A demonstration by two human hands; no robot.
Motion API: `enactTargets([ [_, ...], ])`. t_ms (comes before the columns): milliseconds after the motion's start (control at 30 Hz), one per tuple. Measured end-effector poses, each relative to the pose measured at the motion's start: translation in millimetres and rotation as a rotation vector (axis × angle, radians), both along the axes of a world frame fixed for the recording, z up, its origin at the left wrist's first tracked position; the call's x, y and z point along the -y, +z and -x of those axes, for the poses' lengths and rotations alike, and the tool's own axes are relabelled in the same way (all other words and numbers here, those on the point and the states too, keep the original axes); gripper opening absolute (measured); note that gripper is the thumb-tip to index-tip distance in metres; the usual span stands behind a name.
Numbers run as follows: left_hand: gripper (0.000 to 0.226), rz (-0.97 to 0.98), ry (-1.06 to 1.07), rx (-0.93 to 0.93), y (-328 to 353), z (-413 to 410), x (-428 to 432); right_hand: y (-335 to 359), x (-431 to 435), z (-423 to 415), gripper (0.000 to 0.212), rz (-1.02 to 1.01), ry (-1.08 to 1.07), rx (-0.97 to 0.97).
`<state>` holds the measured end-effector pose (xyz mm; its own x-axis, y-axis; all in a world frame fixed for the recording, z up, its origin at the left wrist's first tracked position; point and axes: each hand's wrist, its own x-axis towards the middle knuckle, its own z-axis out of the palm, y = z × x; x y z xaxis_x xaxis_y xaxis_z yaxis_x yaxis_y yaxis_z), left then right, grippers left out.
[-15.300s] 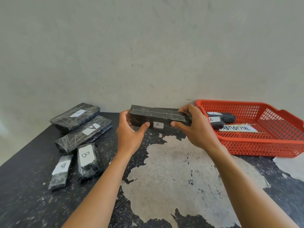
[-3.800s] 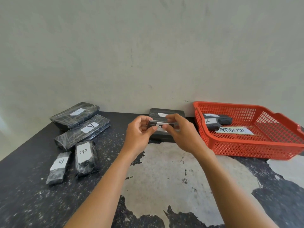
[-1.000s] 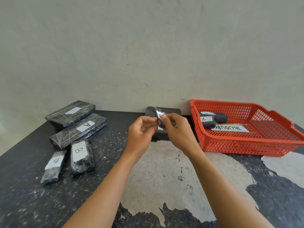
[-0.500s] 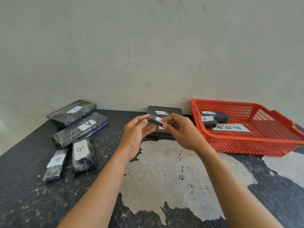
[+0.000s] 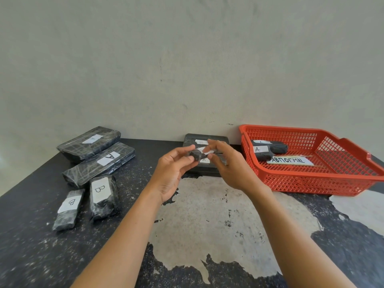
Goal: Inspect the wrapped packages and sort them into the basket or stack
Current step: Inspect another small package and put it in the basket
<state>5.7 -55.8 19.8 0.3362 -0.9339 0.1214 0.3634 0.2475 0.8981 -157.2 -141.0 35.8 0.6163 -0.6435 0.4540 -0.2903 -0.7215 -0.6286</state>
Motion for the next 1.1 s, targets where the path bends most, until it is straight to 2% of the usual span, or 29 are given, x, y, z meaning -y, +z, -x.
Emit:
enactTargets([
  [133, 0.023, -0.009, 0.105, 0.055, -3, 6, 2, -3, 2, -3, 0.016, -0.020, -0.028, -0.001],
  [300, 0.022, 0.003, 0.114, 0.073, -3, 5, 3, -2, 2, -2, 0.018, -0.024, -0.021, 0.012],
  [433, 0.026, 0.016, 0.063, 0.059, -3, 0, 2, -4, 3, 3, 0.043, -0.030, -0.027, -0.131],
  [567, 0.022, 0.012, 0.062, 0.012, -2, 5, 6, 3, 0, 13, 0.045, 0.060, -0.103, -0.197],
  [633, 0.017, -0.025, 0.094, 0.056, 2, 13, 13, 11, 2, 24, 0.043, 0.102, -0.143, -0.217],
  [767, 0.010, -0.062, 0.134, 0.323, 18, 33, 35, 33, 24, 61, 0.033, 0.106, -0.200, -0.194],
  [900, 0.009, -0.033, 0.178, 0.646, 36, 50, 59, 50, 65, 104, 0.034, 0.092, -0.382, -0.146],
  [1000, 0.009, -0.014, 0.185, 0.849, 43, 60, 72, 47, 99, 128, 0.037, 0.100, -0.484, -0.343],
  [1100, 0.009, -0.019, 0.151, 0.974, 41, 63, 83, 32, 117, 129, 0.040, 0.070, -0.423, -0.591],
])
